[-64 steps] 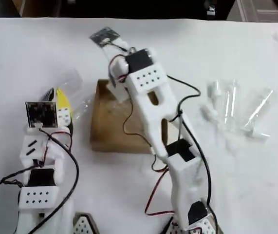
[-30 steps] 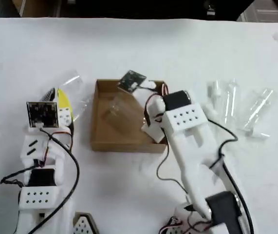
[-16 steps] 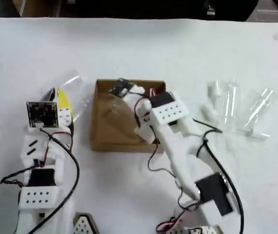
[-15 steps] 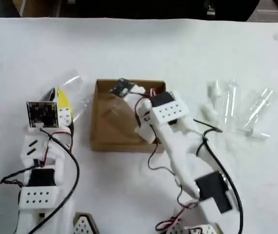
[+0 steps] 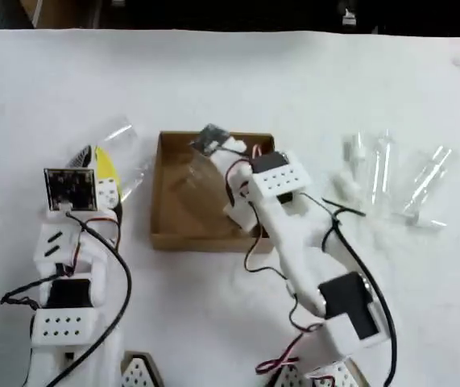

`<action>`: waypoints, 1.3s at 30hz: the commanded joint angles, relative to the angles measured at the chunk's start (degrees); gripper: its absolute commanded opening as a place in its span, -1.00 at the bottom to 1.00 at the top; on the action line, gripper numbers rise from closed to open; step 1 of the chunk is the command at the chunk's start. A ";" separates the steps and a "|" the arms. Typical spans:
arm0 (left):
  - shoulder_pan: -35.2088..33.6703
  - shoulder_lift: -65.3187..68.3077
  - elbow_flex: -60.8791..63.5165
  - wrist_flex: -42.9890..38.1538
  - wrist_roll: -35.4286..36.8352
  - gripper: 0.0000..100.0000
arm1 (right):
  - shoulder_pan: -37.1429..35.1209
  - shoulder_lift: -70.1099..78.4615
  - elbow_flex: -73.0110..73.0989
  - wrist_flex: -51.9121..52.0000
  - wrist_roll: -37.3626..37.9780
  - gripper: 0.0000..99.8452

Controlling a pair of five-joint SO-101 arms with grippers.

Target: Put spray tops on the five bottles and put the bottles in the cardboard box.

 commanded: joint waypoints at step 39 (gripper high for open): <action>13.32 0.22 -3.52 3.69 8.70 -0.71 | -18.24 -60.35 9.67 10.15 -2.20 -0.97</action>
